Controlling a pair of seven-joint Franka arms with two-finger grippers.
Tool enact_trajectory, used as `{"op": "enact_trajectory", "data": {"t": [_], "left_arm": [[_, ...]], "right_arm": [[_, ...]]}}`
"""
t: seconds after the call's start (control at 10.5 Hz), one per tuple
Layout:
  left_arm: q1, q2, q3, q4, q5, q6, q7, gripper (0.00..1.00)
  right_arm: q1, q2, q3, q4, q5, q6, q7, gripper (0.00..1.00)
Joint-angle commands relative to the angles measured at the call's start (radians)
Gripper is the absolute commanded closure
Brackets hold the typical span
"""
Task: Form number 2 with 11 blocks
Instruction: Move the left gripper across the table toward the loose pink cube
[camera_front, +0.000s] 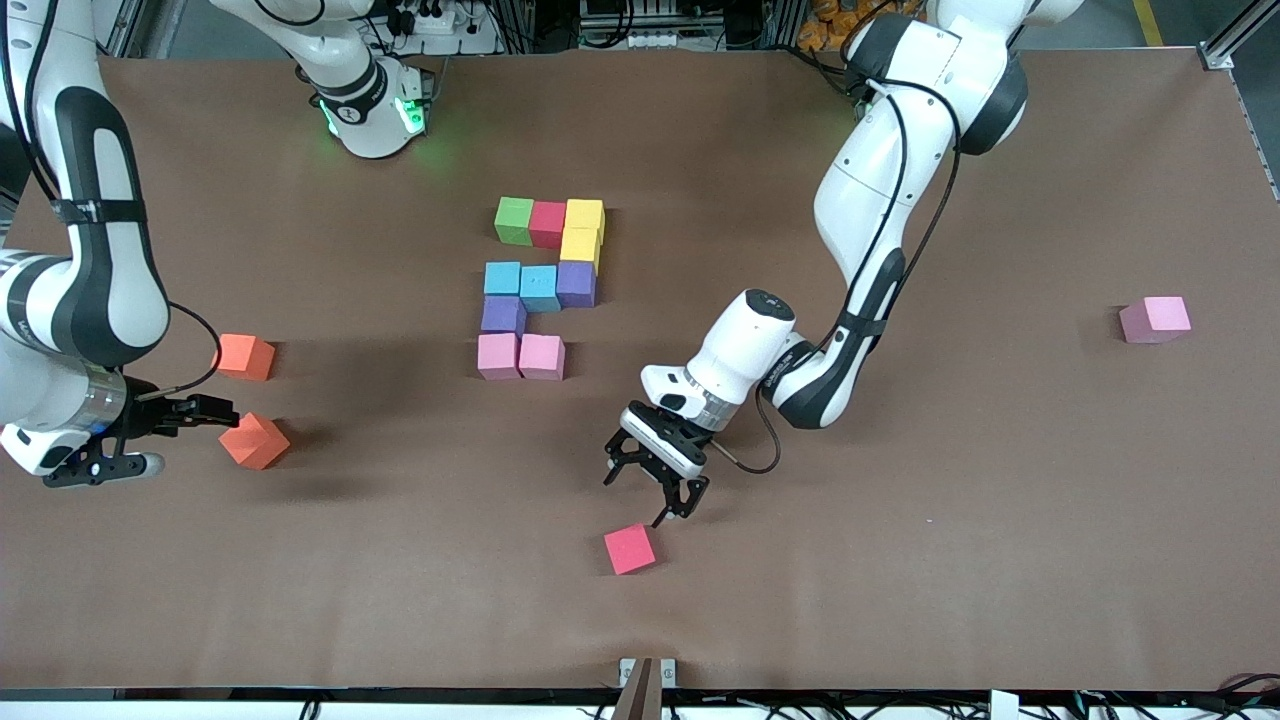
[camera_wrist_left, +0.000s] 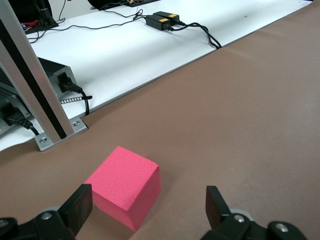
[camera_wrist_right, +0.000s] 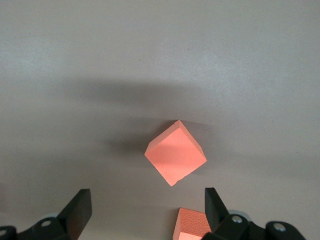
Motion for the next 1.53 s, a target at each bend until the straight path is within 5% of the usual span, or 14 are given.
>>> {"op": "enact_trajectory", "data": {"t": [0.0,0.48,0.76,1.05,1.43], "left_arm": [[0.004,0.019,-0.002,0.024,0.009,0.016,0.018,0.0],[0.039,-0.053,-0.011,-0.011,0.008,-0.022,0.0,0.0],[0.071,-0.2,-0.011,-0.201,0.005,-0.07,0.0,0.0],[0.098,-0.315,-0.011,-0.375,0.003,-0.07,-0.003,0.0],[0.145,-0.328,-0.04,-0.417,0.014,-0.062,0.005,0.0]], "right_arm": [[-0.007,0.014,0.001,0.021,0.019,-0.007,-0.016,0.0],[0.0,0.014,0.003,0.034,0.021,-0.002,-0.008,0.0],[0.054,-0.031,0.017,0.228,0.021,-0.164,-0.002,0.0],[0.12,-0.109,0.023,0.284,0.021,-0.307,-0.002,0.0],[0.17,-0.135,0.035,0.284,0.018,-0.356,0.012,0.0]]}}
